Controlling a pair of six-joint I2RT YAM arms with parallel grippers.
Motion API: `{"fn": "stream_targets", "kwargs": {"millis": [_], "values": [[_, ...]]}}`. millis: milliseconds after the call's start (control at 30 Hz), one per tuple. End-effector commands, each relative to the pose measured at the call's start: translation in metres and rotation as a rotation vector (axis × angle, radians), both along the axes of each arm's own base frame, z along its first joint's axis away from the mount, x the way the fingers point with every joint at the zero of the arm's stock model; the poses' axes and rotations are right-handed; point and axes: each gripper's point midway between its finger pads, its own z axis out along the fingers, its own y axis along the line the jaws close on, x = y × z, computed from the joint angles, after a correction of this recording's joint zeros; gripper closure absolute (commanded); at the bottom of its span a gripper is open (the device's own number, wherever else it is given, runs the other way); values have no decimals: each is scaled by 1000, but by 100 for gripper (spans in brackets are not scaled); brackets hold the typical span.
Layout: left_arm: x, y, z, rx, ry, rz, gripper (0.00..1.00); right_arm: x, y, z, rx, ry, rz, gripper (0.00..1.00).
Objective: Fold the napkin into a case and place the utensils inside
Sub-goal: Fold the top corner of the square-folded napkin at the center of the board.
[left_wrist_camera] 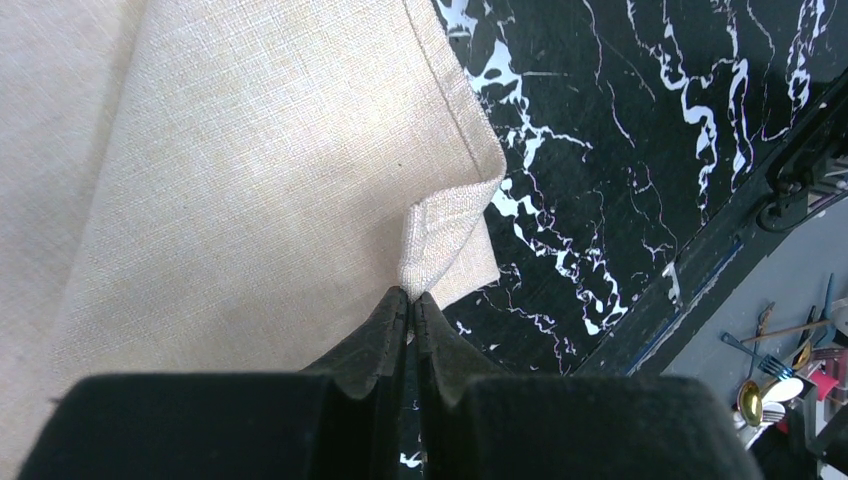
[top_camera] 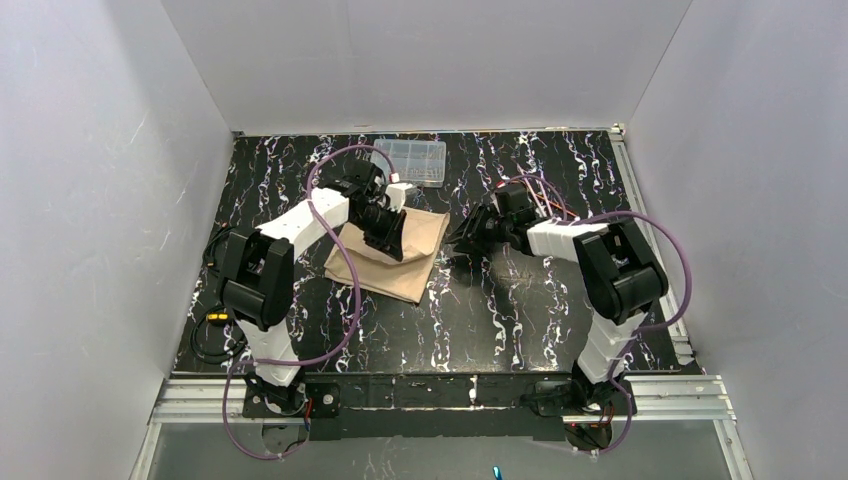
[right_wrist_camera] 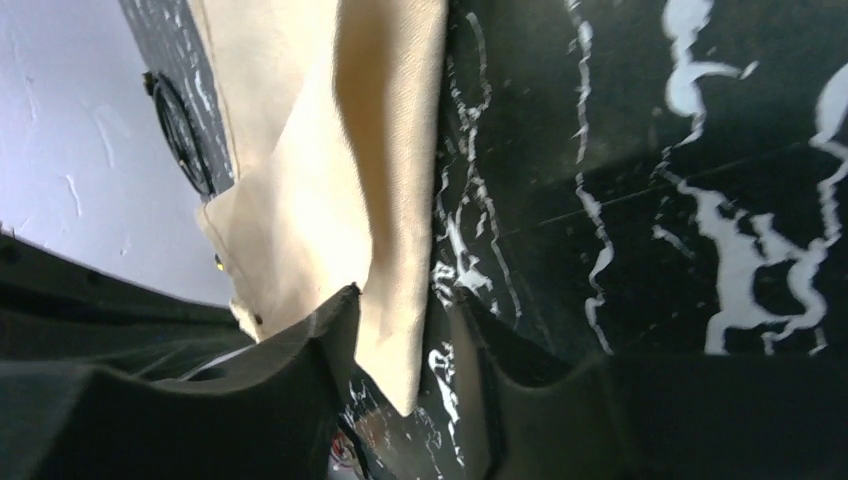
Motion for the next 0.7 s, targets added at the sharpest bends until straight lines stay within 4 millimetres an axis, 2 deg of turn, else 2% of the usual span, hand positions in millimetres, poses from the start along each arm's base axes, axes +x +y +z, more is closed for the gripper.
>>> {"fn": "stream_targets", "kwargs": {"millis": [0, 133, 333, 533, 600, 667], "values": [[-17, -5, 7, -15, 11, -32, 98, 29, 1, 6, -4, -51, 8, 58], [-22, -4, 3, -11, 31, -24, 97, 47, -2, 2, -46, -51, 35, 63], [-35, -6, -7, -14, 71, -27, 97, 67, 0, 2, -40, -66, 40, 63], [-38, -9, -8, -20, 69, -20, 96, 75, 2, -8, -58, -55, 52, 63], [-40, -9, -9, -21, 70, -17, 93, 76, 1, -11, -73, -55, 57, 63], [-42, -9, -10, -17, 74, -16, 85, 77, 1, -13, -86, -55, 62, 64]]}}
